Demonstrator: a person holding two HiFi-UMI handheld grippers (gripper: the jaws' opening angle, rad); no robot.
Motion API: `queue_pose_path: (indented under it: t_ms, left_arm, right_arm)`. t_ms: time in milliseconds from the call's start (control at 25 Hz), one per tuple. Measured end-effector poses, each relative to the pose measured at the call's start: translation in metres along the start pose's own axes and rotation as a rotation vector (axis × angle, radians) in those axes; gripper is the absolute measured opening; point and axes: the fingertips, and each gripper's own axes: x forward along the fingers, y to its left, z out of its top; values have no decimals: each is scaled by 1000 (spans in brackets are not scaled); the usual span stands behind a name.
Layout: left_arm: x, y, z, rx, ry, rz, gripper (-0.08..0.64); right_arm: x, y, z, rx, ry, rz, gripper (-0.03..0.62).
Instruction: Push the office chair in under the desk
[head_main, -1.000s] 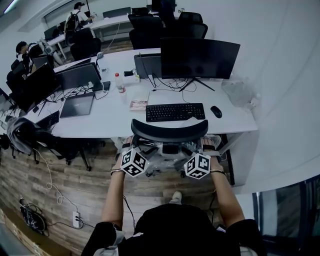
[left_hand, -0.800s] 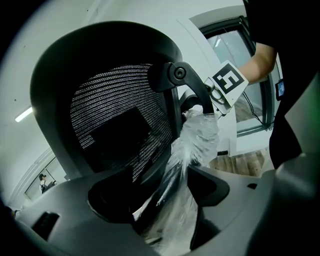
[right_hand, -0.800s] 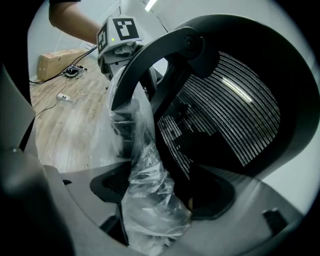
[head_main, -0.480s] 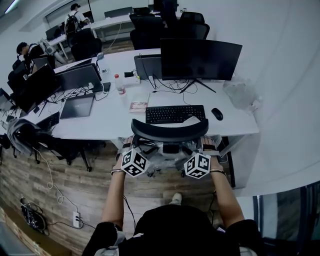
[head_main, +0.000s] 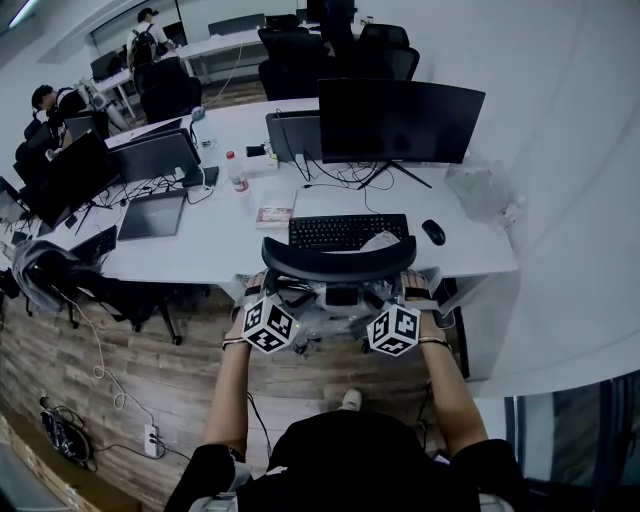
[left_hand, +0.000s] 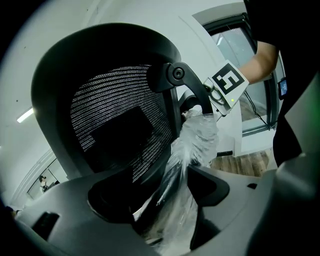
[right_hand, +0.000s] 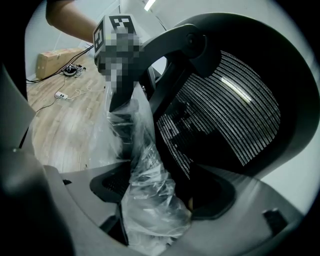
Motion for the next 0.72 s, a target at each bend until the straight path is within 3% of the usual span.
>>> queue_pose_path:
  t_ms: [720]
  left_arm:
    - [7, 14, -3, 6, -10, -9, 351]
  right_arm:
    - [11, -7, 5, -1, -24, -1, 345]
